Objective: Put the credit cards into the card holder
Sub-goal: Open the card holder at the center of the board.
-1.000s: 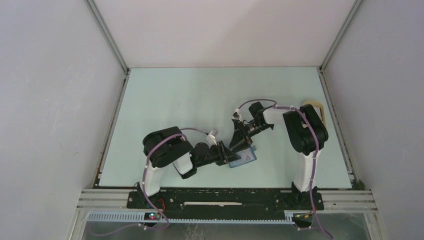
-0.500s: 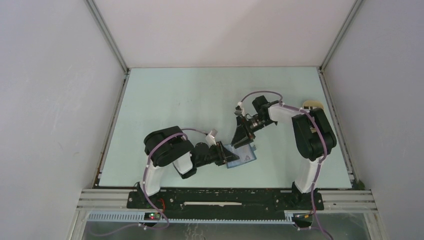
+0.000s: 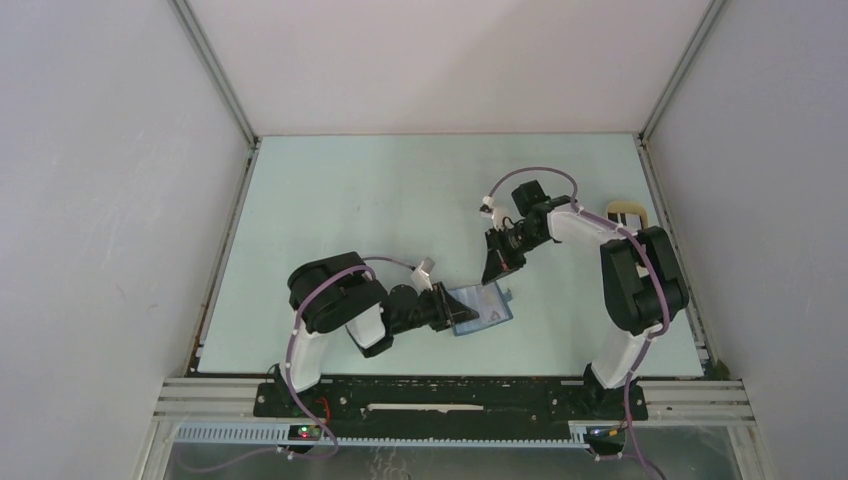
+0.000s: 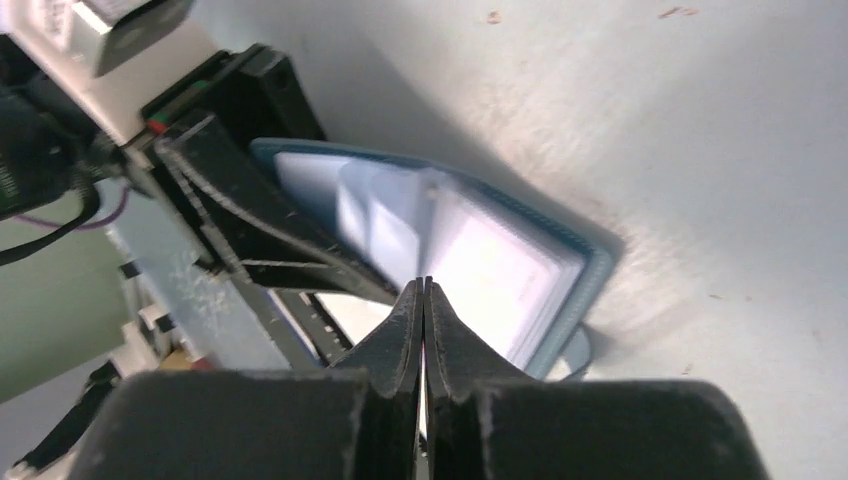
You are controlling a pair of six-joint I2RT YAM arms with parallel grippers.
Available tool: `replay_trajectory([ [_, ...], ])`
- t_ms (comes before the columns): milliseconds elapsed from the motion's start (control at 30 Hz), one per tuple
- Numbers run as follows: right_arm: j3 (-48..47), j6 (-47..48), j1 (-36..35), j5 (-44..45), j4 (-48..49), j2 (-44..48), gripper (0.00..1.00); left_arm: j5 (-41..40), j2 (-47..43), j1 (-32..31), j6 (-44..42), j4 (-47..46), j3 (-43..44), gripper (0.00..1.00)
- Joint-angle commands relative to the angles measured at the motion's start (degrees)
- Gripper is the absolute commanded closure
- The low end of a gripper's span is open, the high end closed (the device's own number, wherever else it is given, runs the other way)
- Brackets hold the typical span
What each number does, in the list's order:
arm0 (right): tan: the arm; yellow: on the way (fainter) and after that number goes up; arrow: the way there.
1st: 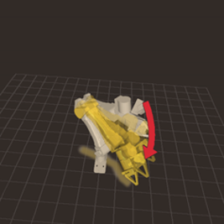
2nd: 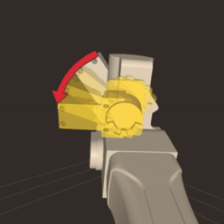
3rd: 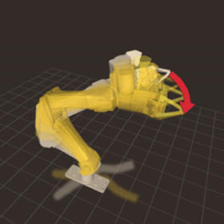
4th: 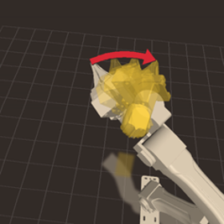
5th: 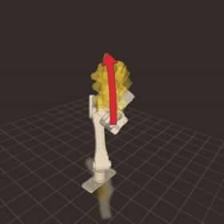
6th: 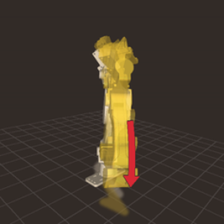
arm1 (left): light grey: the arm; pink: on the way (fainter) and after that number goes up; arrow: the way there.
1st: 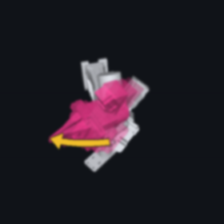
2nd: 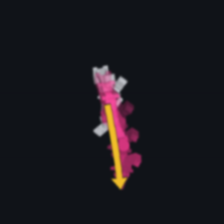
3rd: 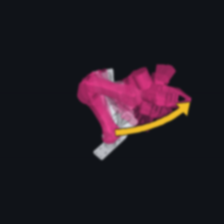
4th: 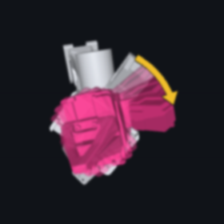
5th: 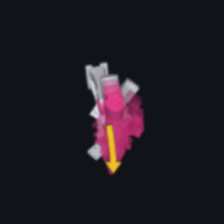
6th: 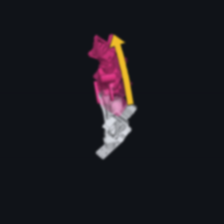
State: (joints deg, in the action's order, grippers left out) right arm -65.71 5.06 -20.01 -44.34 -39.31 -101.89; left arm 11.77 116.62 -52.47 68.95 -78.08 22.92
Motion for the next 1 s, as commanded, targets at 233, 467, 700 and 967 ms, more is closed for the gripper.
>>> replay_trajectory([
  [233, -0.7, 0.0, -2.7, 9.1, 2.2, -4.9, 0.97, 0.4, 0.0, 0.5, -1.9, -2.7, 0.4, 0.68],
  [467, -1.7, 1.1, -5.5, 0.9, 0.4, -6.1, 0.98, 1.0, -0.5, 0.5, -2.0, -3.3, 0.2, 0.54],
  [700, -2.2, 1.1, -6.7, -5.6, -0.4, -6.8, 0.98, 1.5, -1.8, 0.5, -3.0, -3.3, -0.3, 0.36],
  [967, -2.5, -0.4, -6.7, -9.5, -0.2, -9.3, 0.97, 0.4, -4.4, 1.3, -3.1, -1.3, -2.3, 0.10],
])
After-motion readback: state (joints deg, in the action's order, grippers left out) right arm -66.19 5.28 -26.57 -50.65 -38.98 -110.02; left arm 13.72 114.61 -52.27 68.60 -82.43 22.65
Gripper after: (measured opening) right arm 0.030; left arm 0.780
